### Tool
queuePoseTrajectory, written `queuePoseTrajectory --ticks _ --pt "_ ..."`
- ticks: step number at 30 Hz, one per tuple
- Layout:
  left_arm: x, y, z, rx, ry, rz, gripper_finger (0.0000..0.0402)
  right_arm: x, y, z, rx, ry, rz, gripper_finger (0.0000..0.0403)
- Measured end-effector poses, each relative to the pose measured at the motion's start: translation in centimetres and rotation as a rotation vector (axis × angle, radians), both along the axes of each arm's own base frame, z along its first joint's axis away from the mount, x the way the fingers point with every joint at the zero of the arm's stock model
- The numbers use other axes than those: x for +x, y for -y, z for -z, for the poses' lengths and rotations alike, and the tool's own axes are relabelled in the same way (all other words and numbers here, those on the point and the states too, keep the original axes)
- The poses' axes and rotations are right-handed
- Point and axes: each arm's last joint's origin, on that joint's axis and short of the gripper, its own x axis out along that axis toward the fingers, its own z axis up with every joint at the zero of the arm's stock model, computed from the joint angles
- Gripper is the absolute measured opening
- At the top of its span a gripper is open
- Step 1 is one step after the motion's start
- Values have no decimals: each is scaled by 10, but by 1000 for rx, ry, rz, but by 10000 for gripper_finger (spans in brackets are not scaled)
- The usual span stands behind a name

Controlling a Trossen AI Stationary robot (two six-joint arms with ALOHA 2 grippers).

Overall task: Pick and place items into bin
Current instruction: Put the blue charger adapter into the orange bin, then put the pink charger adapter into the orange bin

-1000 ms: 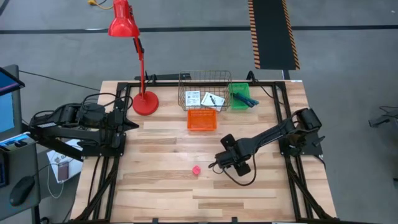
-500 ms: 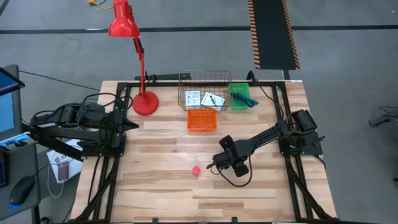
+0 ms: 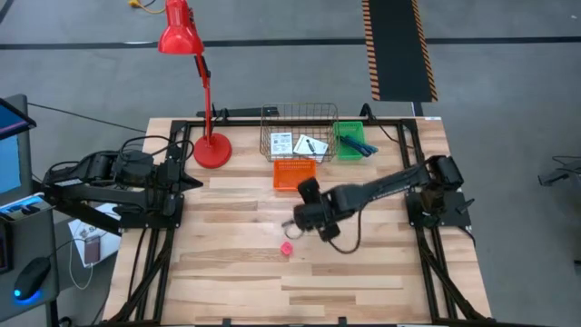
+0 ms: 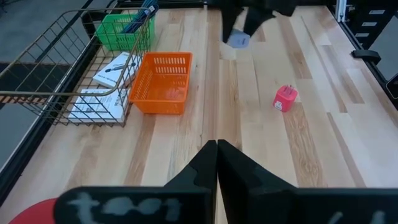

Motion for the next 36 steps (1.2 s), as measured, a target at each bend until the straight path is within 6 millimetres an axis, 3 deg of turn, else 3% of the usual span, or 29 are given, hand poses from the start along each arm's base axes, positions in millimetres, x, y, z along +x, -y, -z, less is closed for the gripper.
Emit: queuePoseTrajectory --ticks 6,11,16,21,26,36 --pt "0 0 0 -3 0 -2 0 25 35 -35 -9 138 -14 184" --pt "0 0 0 4 0 3 0 35 70 -54 30 205 7 184" --pt "0 0 0 -1 0 -1 0 37 98 -58 157 240 21 185" --pt "0 0 0 -1 0 0 0 35 121 -57 215 252 90 216" --pt "0 0 0 4 -1 2 0 34 133 -58 228 264 138 233" --pt "0 0 0 3 0 2 0 34 131 -58 229 263 135 215"
